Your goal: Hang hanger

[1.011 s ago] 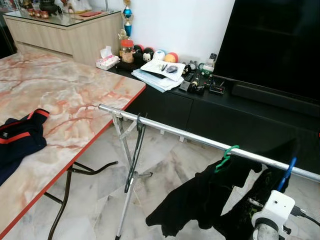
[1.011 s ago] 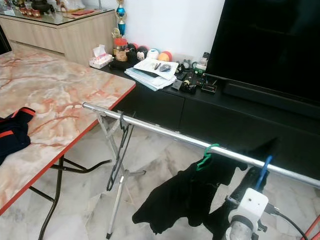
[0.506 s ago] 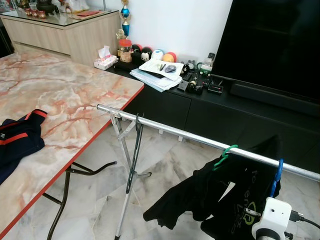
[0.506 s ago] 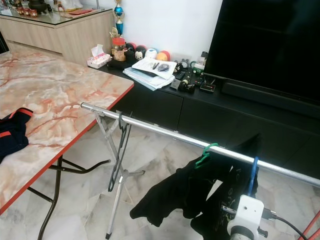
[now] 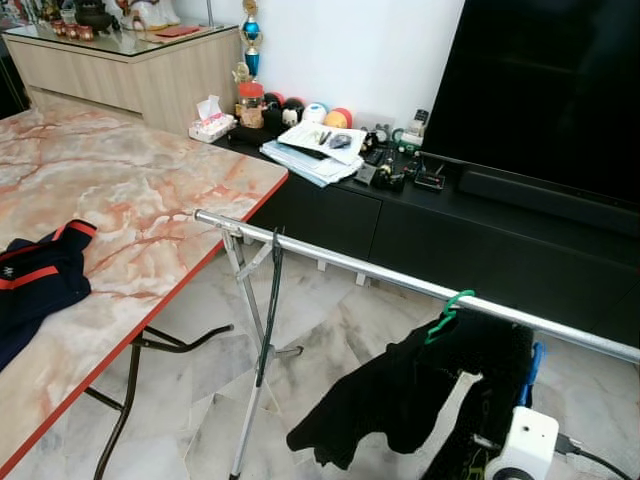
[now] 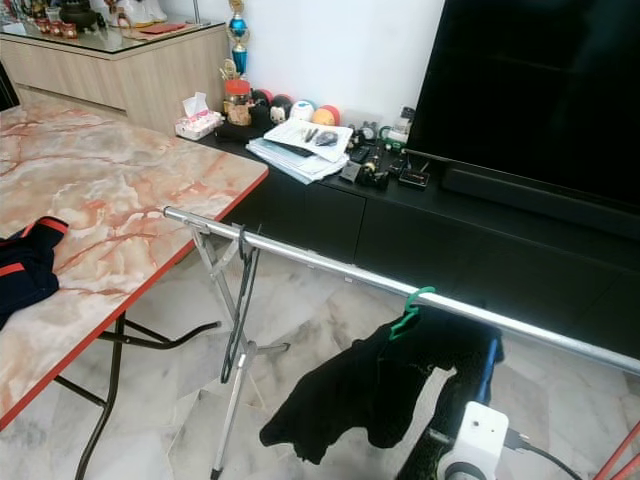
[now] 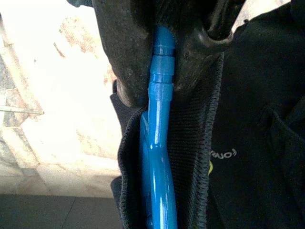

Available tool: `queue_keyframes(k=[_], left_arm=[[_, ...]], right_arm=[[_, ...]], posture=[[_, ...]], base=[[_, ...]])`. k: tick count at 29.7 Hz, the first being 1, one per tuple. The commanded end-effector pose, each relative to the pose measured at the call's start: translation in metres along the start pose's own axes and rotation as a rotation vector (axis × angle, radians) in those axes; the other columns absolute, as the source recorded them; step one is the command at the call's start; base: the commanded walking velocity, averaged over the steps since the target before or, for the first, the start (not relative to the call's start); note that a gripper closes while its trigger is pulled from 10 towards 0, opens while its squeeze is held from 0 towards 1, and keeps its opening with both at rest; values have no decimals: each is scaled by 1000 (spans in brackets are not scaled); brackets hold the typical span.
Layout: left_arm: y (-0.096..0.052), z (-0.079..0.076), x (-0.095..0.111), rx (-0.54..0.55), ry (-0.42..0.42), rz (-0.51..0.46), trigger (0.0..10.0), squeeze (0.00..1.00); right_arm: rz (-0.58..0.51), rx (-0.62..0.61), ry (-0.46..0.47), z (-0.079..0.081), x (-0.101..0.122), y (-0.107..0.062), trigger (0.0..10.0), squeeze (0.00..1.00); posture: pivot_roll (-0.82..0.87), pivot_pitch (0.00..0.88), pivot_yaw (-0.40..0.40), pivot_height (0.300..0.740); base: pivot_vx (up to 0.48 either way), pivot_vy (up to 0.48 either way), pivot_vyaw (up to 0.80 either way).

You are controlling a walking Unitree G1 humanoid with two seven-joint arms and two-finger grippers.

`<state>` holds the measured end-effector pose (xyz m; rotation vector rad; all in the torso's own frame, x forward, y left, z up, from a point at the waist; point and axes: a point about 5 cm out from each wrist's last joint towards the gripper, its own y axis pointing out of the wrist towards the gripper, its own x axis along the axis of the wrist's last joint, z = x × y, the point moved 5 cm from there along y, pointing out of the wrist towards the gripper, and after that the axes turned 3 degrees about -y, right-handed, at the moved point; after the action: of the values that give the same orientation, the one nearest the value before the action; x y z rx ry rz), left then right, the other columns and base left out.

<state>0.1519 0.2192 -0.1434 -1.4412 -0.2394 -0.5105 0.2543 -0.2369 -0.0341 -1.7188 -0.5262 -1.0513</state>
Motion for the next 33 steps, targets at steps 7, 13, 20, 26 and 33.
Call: queue_keyframes(k=[7, 13, 20, 26, 33], left_arm=[[0, -2, -3, -8, -3, 5, 10000, 0], [0, -3, 1, -3, -32, -13, 10000, 0], [2, -5, 11, -2, -36, -31, 10000, 0], [2, 0, 15, 13, -42, -37, 10000, 0], [2, 3, 14, 10, -44, -33, 10000, 0]], right_arm=[[57, 86, -25, 15, -8, 16, 4824, 0], [43, 160, 9, 30, 0, 26, 10000, 0], [71, 188, 66, 35, -7, 33, 10000, 0], [2, 204, 55, 36, 3, 34, 10000, 0], [-68, 212, 20, 33, 13, 35, 10000, 0]], posture=[[242, 0, -69, 740], [213, 0, -57, 740], [225, 0, -55, 740], [228, 0, -50, 740], [217, 0, -40, 740]], base=[[0, 0, 0], [0, 0, 0], [0, 0, 0], [0, 0, 0], [0, 0, 0]])
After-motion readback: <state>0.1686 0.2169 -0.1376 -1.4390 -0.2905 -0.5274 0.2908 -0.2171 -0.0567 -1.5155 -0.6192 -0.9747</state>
